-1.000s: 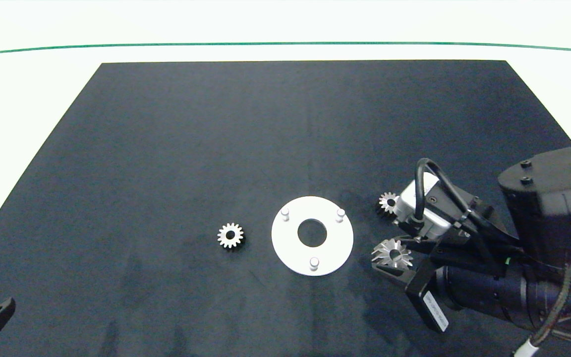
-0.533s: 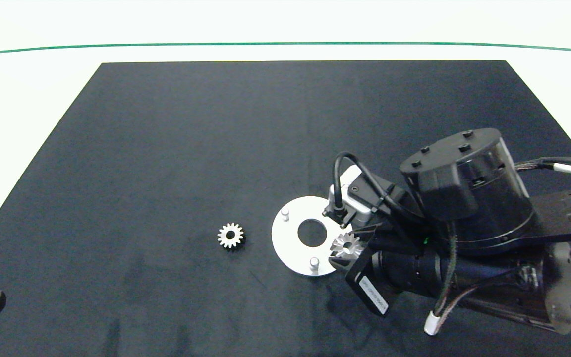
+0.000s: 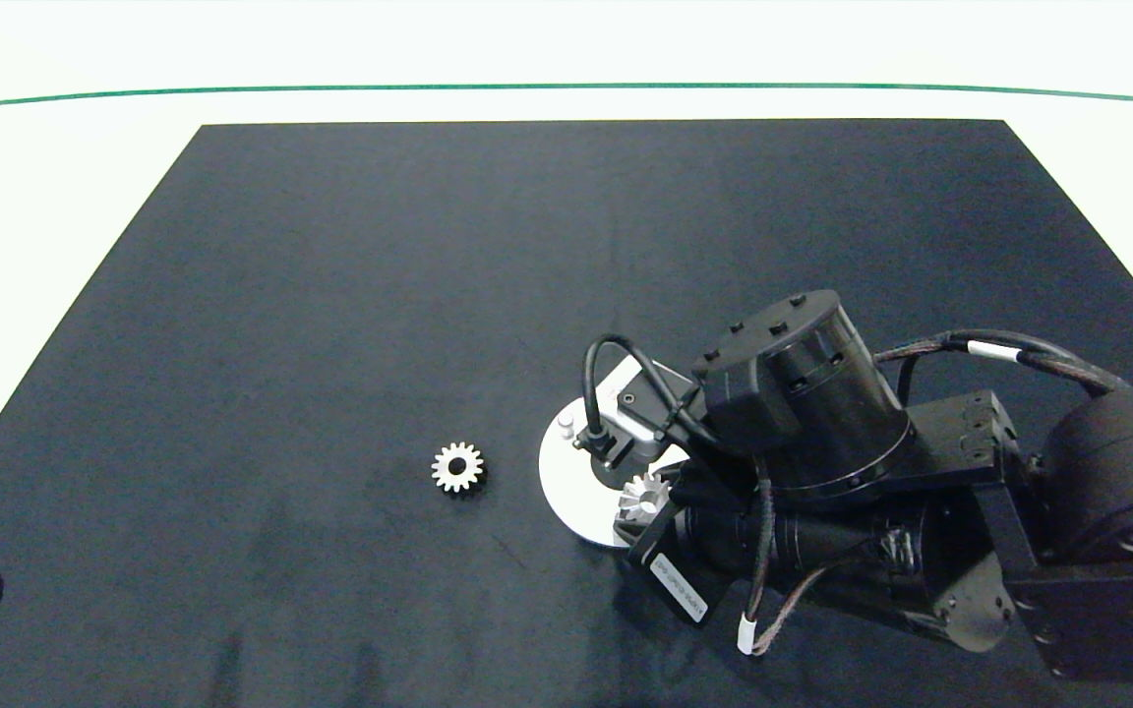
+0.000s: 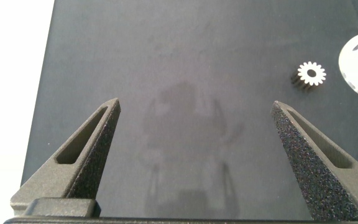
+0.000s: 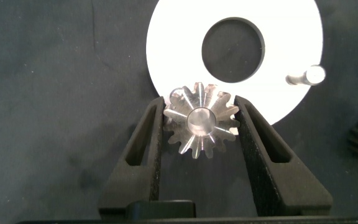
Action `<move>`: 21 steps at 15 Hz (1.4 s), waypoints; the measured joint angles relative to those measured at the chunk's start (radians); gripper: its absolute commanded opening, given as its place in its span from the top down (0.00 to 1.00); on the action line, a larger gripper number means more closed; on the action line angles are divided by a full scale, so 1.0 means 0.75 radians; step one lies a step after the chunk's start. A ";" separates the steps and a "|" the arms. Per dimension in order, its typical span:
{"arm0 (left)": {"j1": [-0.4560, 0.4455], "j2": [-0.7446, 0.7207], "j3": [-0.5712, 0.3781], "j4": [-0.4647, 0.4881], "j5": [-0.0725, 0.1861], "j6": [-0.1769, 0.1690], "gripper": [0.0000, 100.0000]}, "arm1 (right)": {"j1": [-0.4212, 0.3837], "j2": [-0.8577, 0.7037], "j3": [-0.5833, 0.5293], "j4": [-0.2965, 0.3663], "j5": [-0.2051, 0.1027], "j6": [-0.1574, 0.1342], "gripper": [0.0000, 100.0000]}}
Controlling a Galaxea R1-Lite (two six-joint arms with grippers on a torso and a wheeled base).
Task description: Install three planetary gears onto the carrier pins
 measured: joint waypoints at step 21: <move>-0.003 -0.001 -0.024 0.000 0.000 0.002 0.00 | 0.016 0.035 -0.013 -0.022 0.001 0.007 1.00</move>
